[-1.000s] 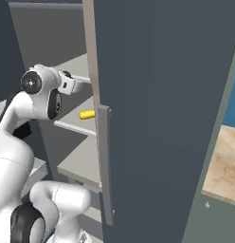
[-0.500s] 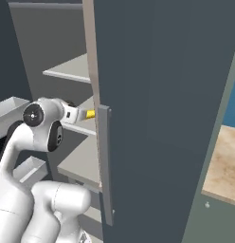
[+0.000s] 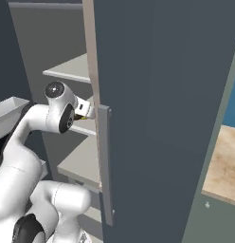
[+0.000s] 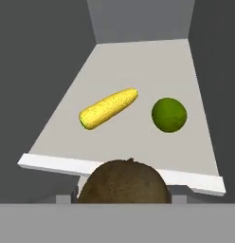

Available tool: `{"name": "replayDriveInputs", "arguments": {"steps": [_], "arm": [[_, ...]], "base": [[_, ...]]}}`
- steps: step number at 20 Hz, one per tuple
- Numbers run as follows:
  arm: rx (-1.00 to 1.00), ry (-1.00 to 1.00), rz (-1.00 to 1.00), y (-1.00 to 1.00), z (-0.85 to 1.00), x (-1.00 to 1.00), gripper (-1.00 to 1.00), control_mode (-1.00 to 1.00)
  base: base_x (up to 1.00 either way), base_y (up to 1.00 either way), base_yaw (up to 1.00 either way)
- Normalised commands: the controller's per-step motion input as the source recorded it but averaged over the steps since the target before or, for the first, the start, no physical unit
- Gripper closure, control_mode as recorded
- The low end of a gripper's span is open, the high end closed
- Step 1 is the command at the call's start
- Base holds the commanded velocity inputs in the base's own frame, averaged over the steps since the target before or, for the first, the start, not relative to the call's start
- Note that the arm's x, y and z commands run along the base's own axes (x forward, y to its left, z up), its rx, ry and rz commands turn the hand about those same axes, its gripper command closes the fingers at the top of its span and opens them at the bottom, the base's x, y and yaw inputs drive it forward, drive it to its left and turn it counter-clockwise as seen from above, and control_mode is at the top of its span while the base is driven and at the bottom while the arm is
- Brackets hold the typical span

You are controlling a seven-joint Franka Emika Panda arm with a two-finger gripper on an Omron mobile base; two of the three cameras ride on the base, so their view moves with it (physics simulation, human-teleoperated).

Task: Take the kiwi and broccoli from the highest rack and move them to the second highest rack where the corn and lime are located, to maximize freezer space. Close the freezer door after rearranging.

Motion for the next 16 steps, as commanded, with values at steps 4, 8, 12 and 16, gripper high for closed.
{"name": "replayDriveInputs", "arguments": {"steps": [4,8,12,16], "arm": [[-0.03,-0.01,0.02,0.00,-0.79,0.38,1.00,-1.00],[0.00,0.03,0.00,0.00,-0.41,0.67,1.00,-1.00],[0.00,0.12,0.00,0.00,-0.36,0.76,1.00,-1.00],[0.00,0.13,0.00,0.00,-0.31,0.73,1.00,-1.00]], "base": [[0.00,0.00,0.00],[0.00,0.00,0.00],[0.00,0.00,0.00],[0.00,0.00,0.00]]}}
